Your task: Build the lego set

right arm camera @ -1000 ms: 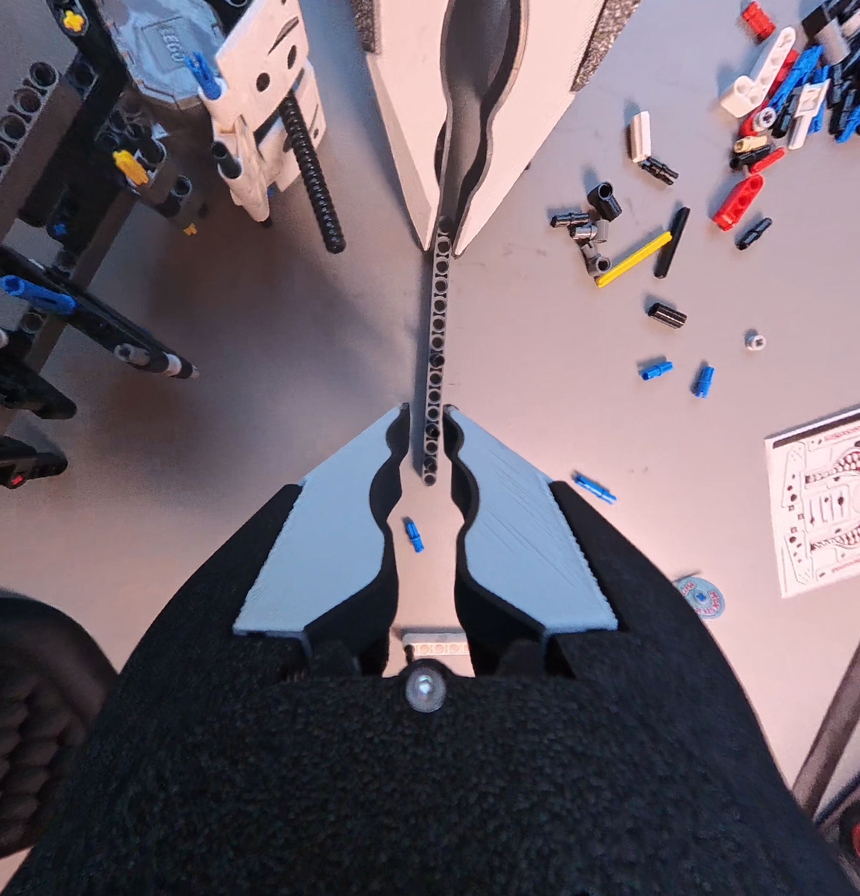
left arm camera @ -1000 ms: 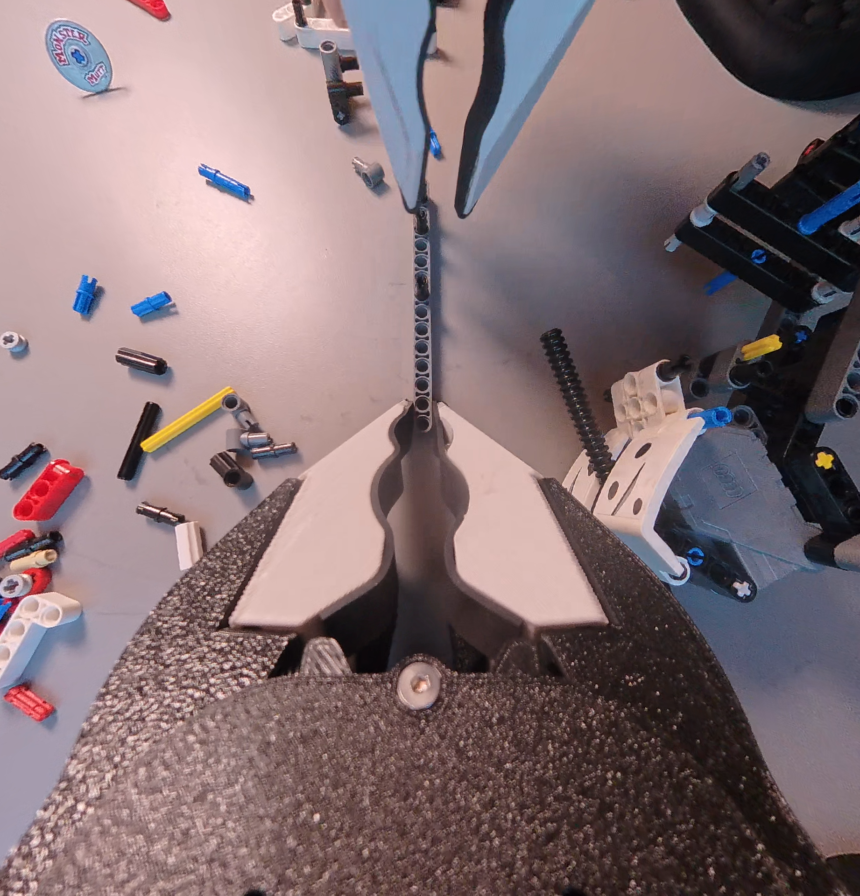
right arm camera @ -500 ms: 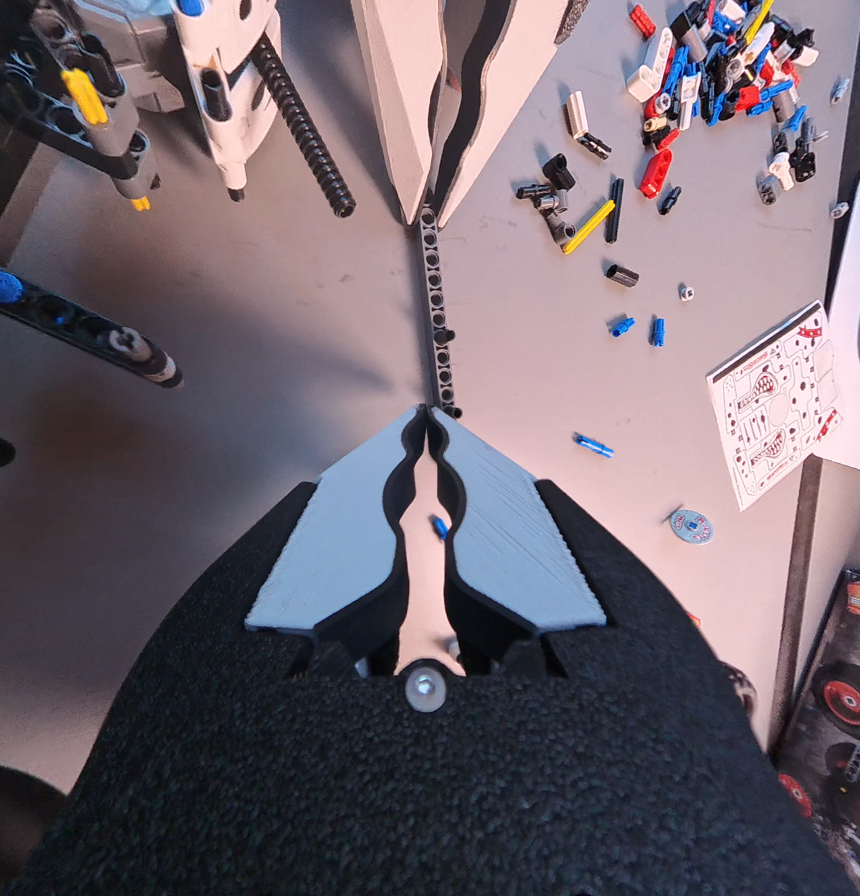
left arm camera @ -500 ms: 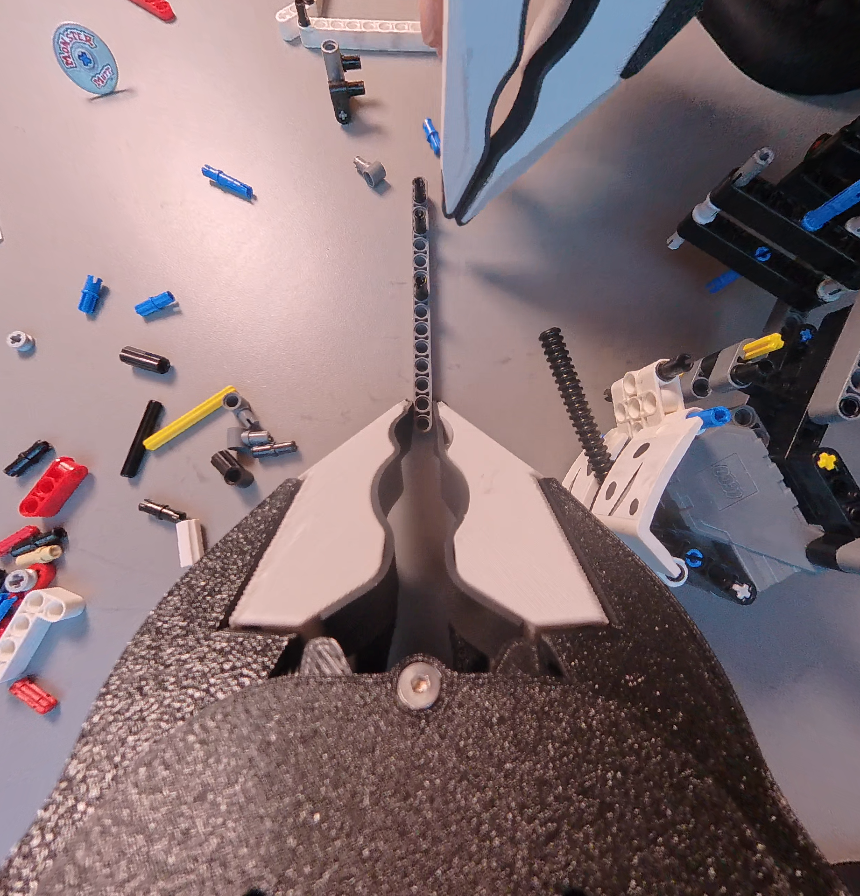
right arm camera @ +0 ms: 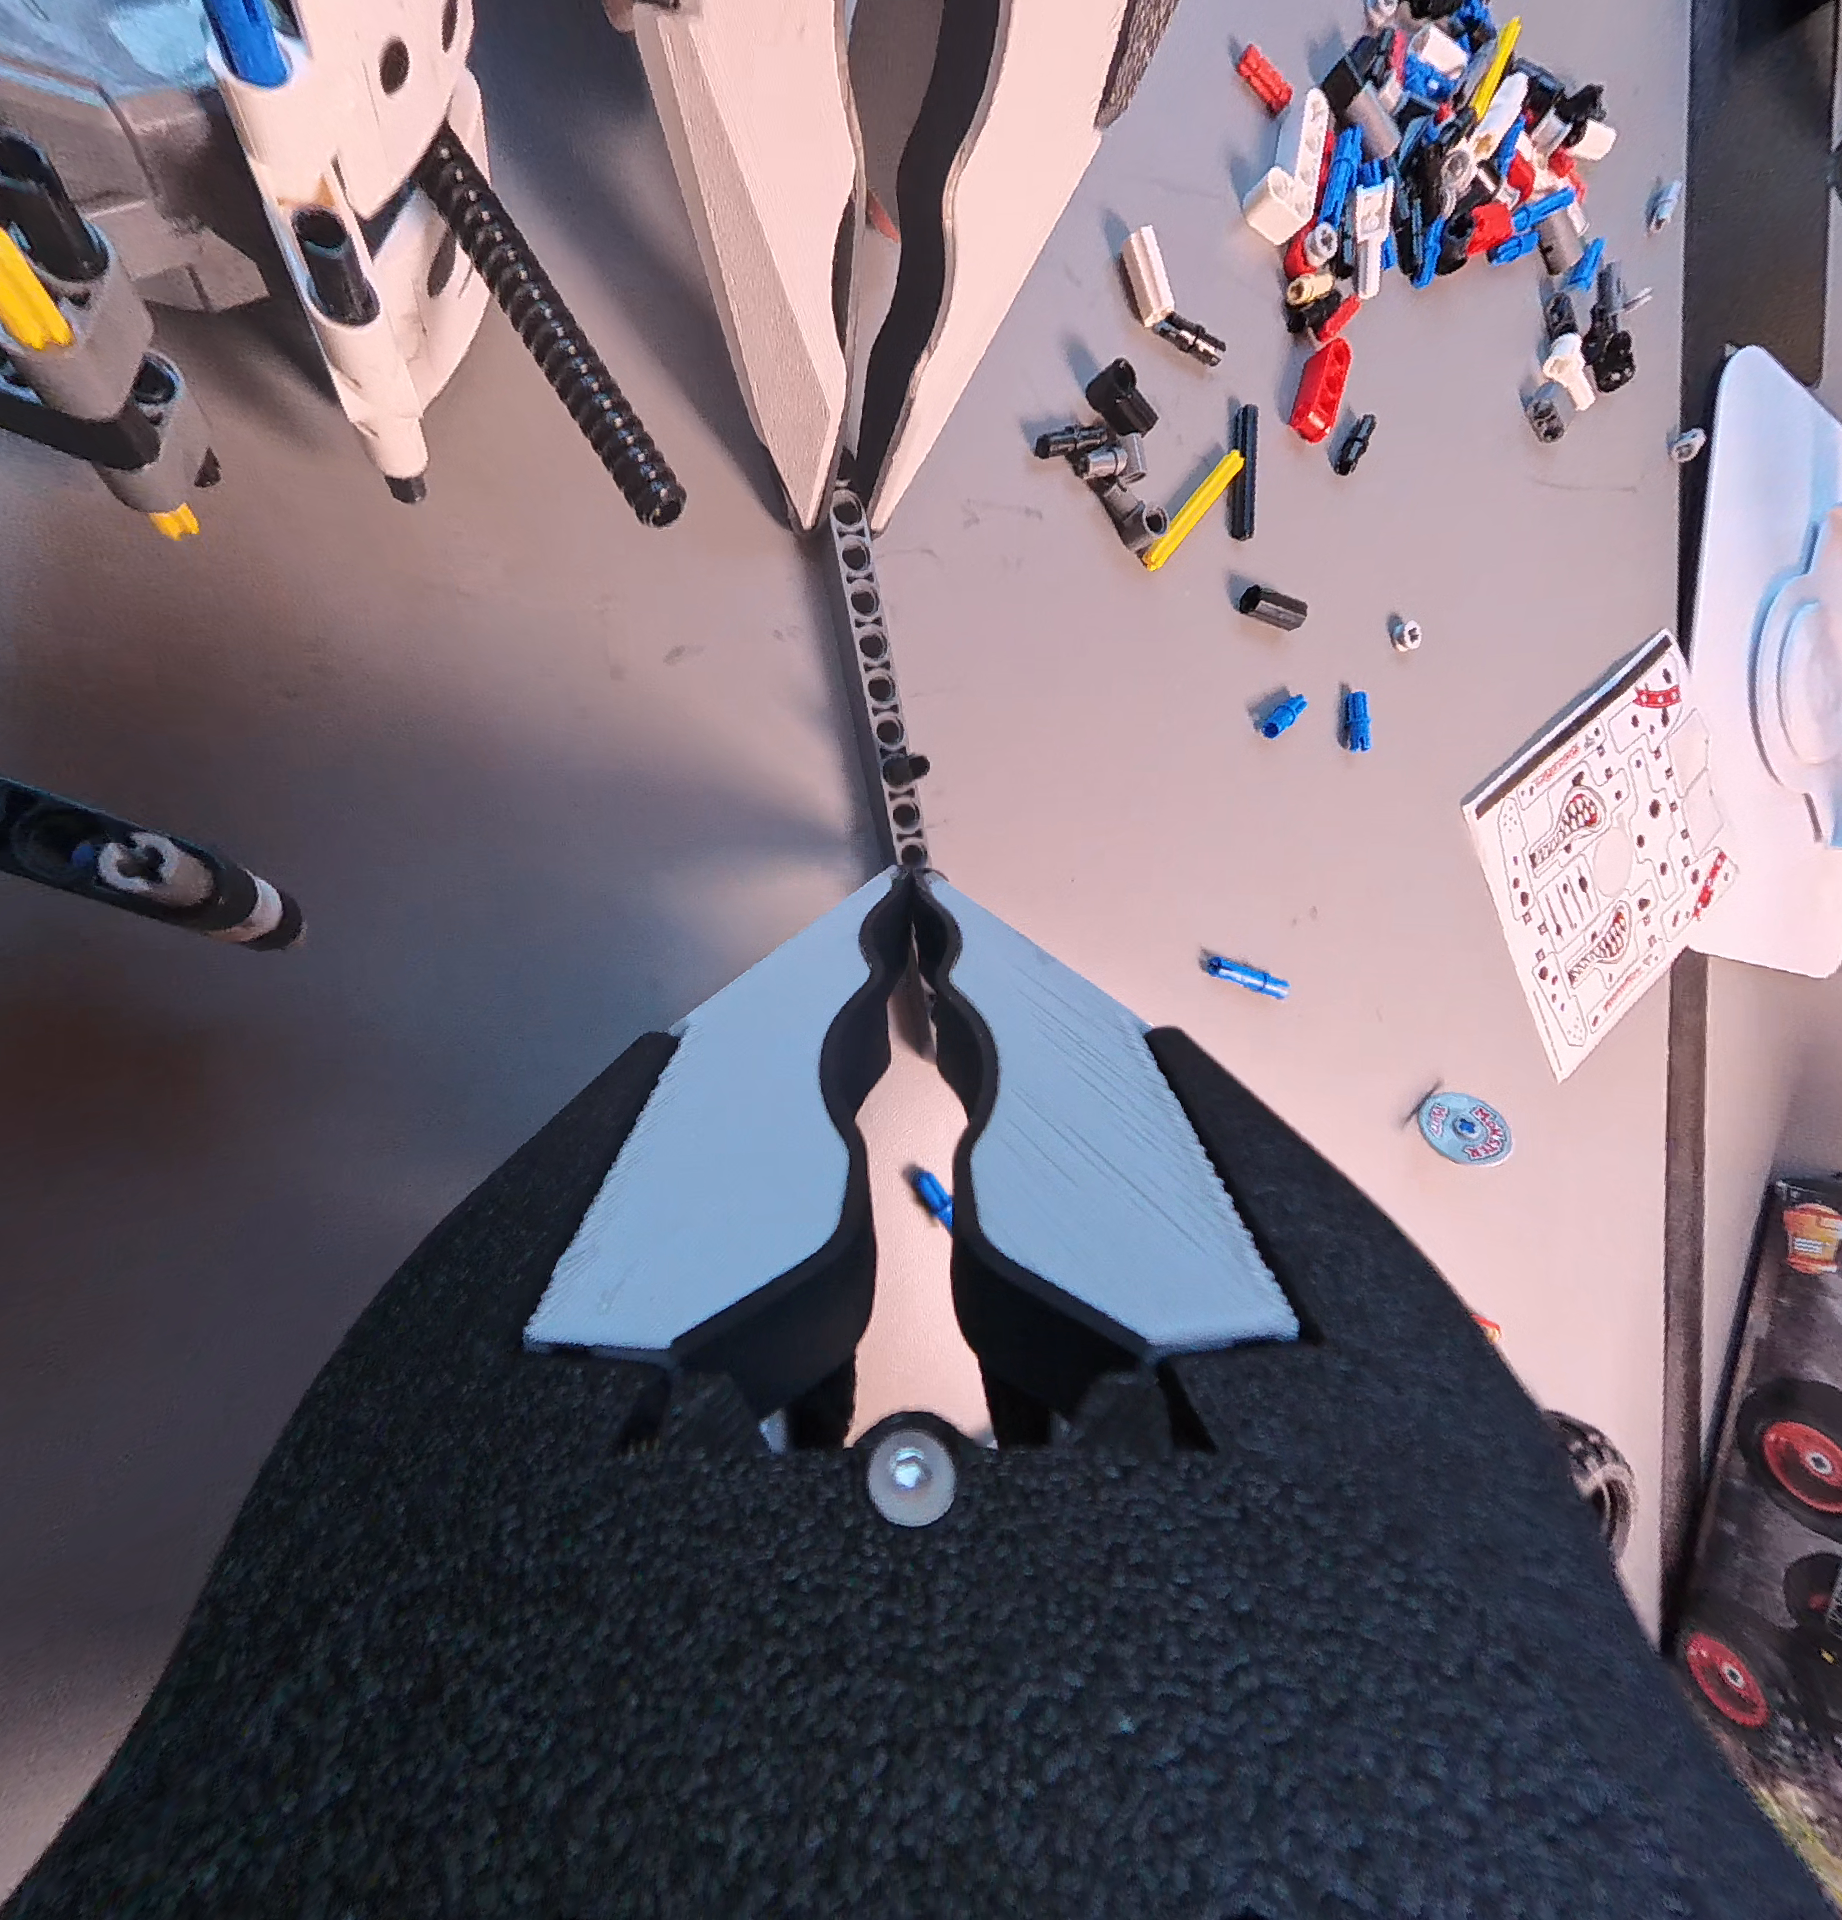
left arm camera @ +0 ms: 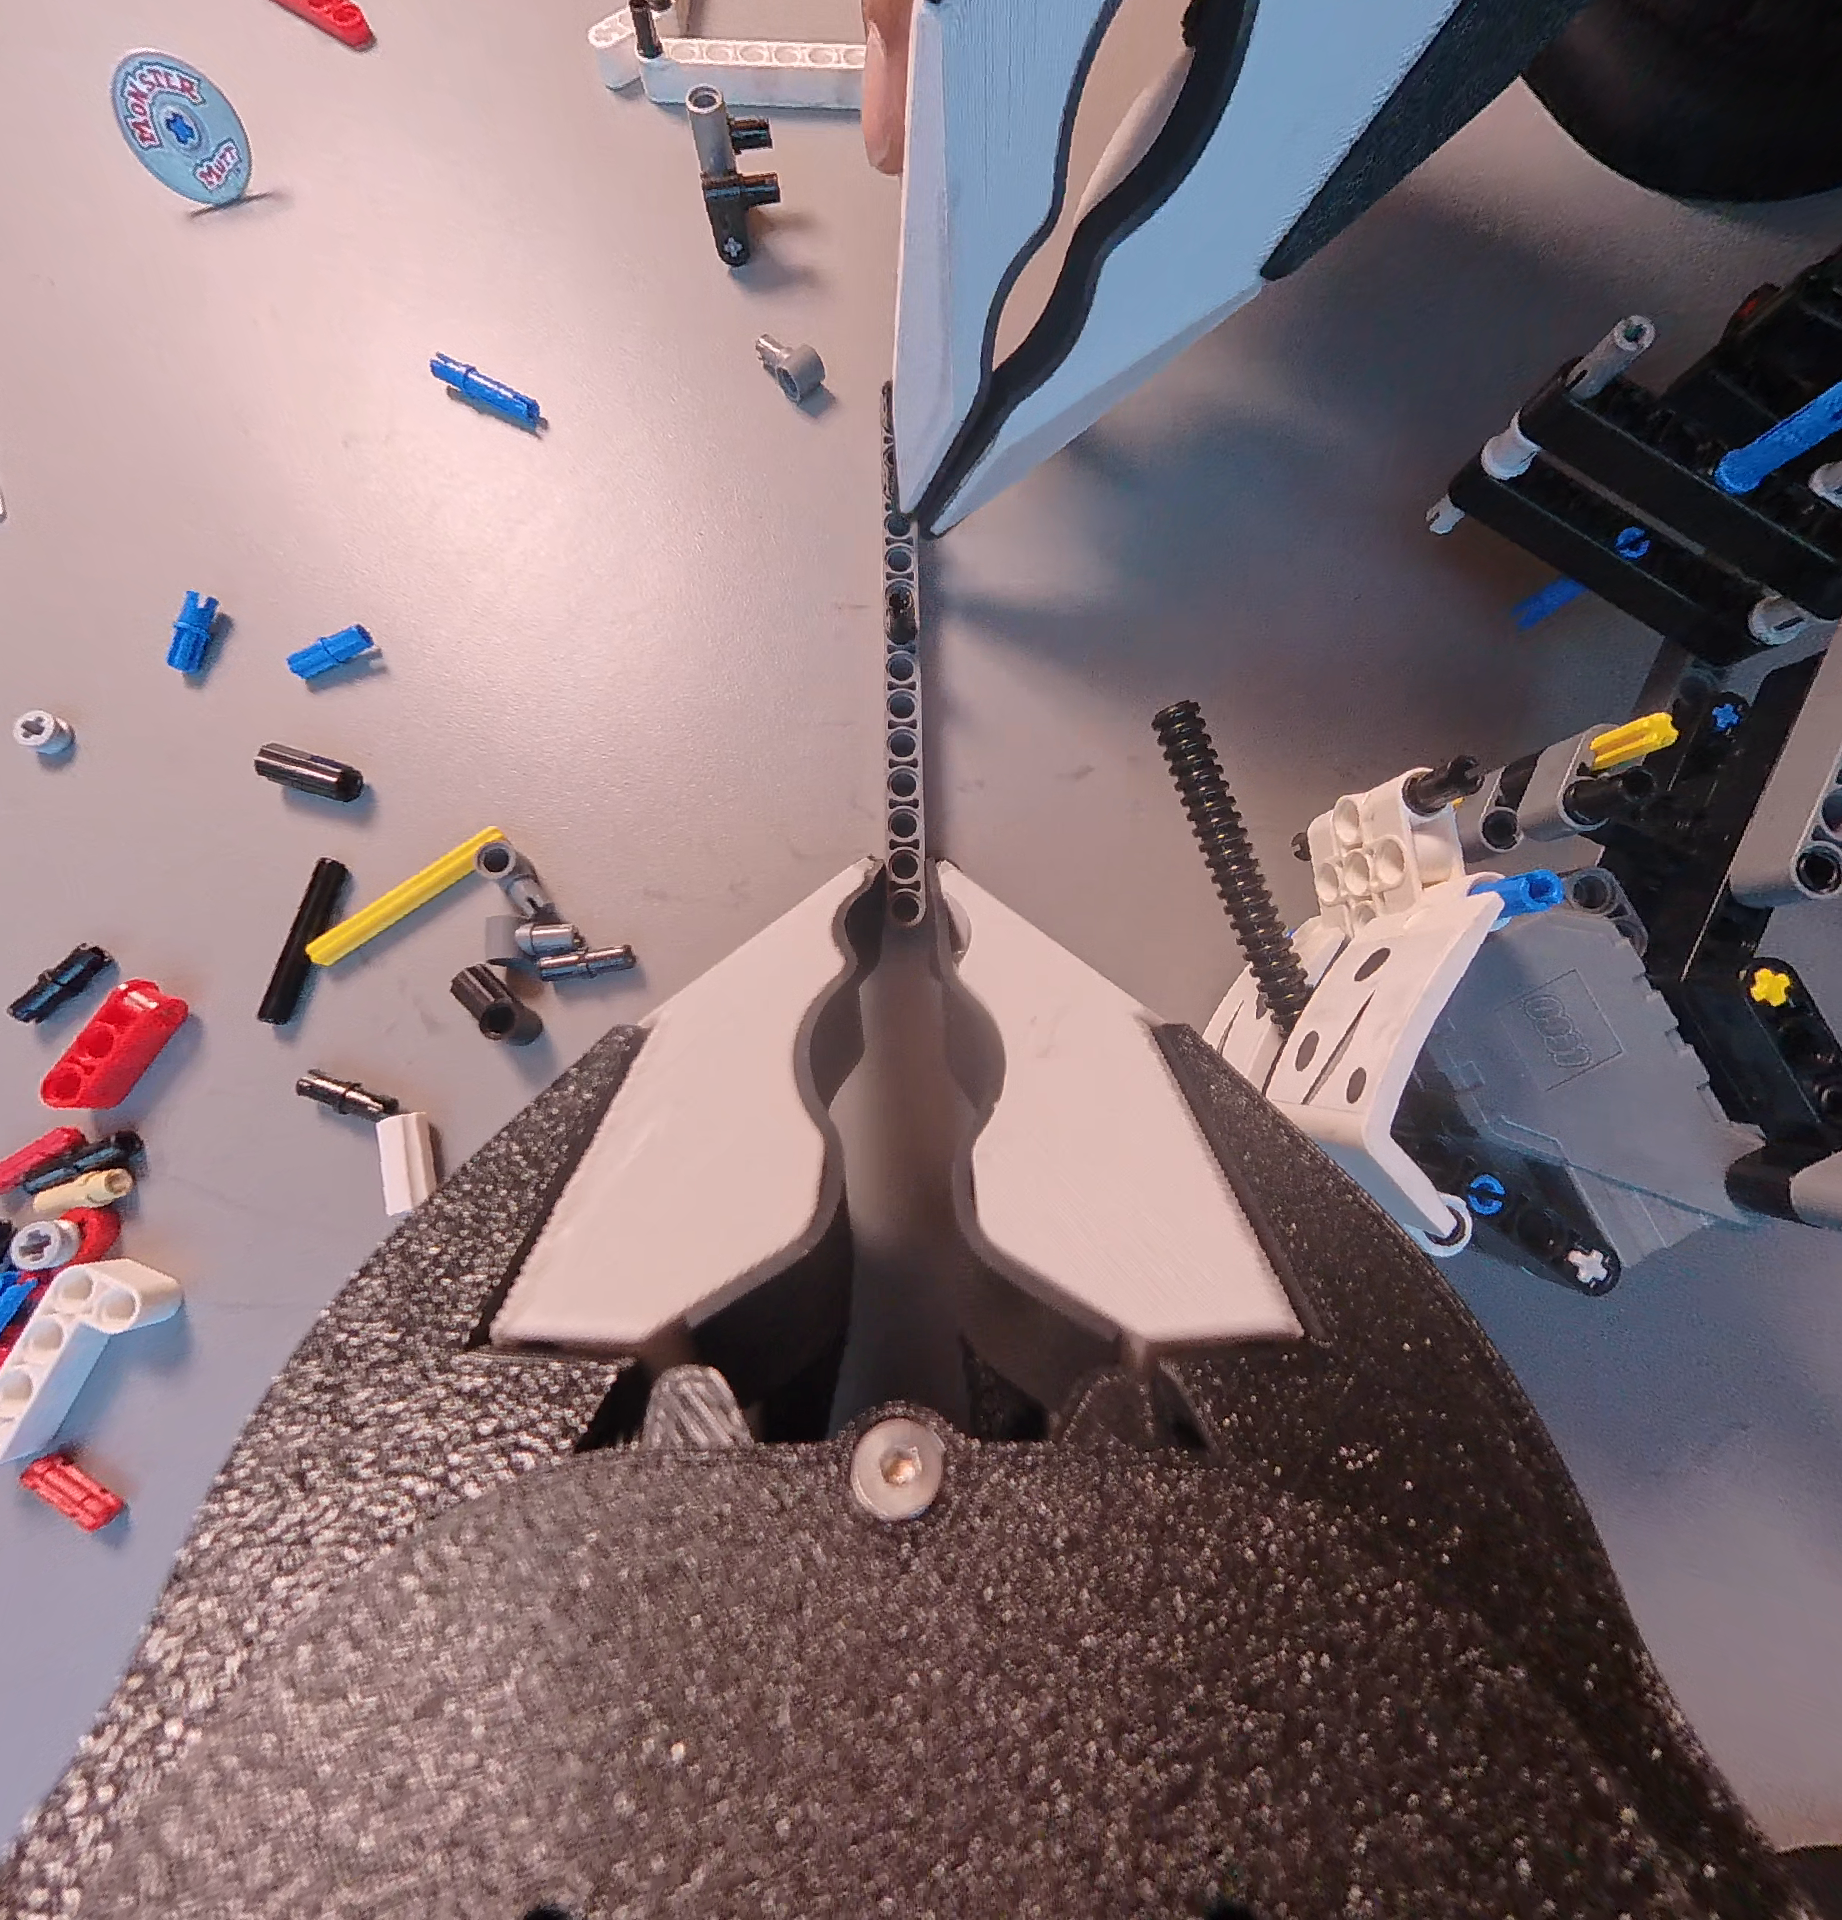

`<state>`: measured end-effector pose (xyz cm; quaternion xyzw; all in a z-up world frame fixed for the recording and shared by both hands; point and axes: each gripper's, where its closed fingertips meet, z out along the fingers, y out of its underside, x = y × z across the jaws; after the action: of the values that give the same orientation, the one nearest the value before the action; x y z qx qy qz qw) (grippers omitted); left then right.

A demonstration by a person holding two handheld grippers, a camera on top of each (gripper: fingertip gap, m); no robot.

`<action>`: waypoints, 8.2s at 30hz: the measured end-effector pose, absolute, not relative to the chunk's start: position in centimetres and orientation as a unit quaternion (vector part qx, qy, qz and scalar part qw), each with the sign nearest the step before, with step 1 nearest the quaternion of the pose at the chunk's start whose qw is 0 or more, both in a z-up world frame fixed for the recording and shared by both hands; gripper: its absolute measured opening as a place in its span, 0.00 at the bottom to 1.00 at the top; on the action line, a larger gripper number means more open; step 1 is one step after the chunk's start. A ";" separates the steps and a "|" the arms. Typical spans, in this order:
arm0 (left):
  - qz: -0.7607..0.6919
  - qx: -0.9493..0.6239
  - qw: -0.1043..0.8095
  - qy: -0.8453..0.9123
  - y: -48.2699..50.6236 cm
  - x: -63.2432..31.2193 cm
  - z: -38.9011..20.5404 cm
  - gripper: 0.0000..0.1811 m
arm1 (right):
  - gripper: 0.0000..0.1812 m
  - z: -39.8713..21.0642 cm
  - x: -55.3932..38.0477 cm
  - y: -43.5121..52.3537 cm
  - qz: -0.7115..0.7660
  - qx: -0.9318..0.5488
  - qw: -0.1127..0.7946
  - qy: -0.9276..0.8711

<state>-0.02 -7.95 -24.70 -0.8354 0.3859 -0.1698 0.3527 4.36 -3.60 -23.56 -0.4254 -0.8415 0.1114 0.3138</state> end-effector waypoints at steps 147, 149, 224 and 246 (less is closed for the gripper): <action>-0.166 -0.850 0.336 0.370 -7.8 0.4 -24.8 0.04 | 0.16 -19.4 3.4 -3.6 0.263 -0.478 0.251 -0.800; -0.163 -0.848 0.340 0.372 -7.8 0.4 -24.8 0.04 | 0.18 -19.2 5.5 -3.5 0.256 -0.494 0.275 -0.784; -0.351 -0.688 0.557 0.306 -9.2 2.6 -13.1 0.14 | 0.04 -6.1 4.6 -7.4 0.614 -0.385 0.363 -0.586; -0.435 -0.648 0.574 0.245 -9.0 4.3 -9.2 0.04 | 0.05 -6.2 2.2 -8.3 0.639 -0.428 0.358 -0.530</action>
<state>4.30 -9.02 -9.21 -0.6485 0.2453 -0.4353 0.5743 2.16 -8.28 -6.23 -0.4280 -0.5295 0.6386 0.3585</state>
